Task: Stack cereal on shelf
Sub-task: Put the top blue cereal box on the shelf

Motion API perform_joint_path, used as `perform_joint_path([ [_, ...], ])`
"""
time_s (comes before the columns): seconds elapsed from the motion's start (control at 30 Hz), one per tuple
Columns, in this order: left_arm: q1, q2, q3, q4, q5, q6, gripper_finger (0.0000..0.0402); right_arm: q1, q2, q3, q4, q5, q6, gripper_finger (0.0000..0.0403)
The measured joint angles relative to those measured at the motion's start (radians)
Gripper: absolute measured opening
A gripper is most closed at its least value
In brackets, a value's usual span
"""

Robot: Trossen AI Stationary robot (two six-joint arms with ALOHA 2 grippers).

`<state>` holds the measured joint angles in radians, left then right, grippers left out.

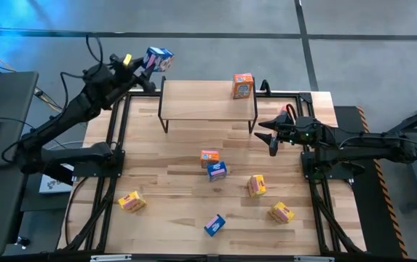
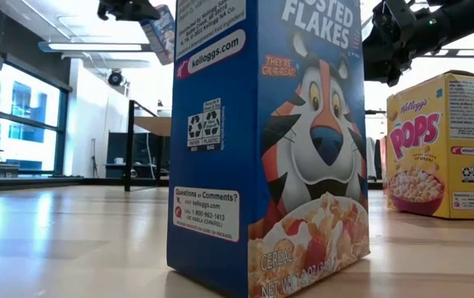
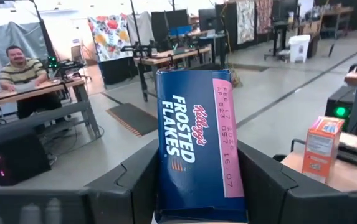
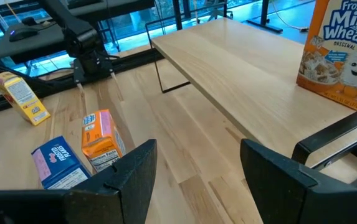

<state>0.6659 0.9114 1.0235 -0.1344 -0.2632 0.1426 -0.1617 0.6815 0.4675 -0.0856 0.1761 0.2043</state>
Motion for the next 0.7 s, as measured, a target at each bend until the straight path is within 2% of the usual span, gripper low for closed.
perform_joint_path([
  [0.1, 0.000, 0.054, 0.070, -0.032, 0.009, 0.011, 0.0172, 0.000, 0.000, 0.000, 0.000, 0.000, 0.000, 0.0224],
  [0.3, 0.000, 0.151, 0.157, -0.062, 0.109, 0.021, 0.0172, 0.000, 0.000, 0.000, 0.000, 0.000, 0.000, 0.0224],
  [0.43, 0.000, 0.213, 0.191, -0.056, 0.198, 0.122, 0.0172, 0.000, 0.000, 0.000, 0.000, 0.000, 0.000, 0.0224],
  [0.7, 0.000, 0.339, 0.254, -0.073, 0.276, 0.185, 0.0172, 0.000, 0.000, 0.000, 0.000, 0.000, 0.000, 0.0224],
])
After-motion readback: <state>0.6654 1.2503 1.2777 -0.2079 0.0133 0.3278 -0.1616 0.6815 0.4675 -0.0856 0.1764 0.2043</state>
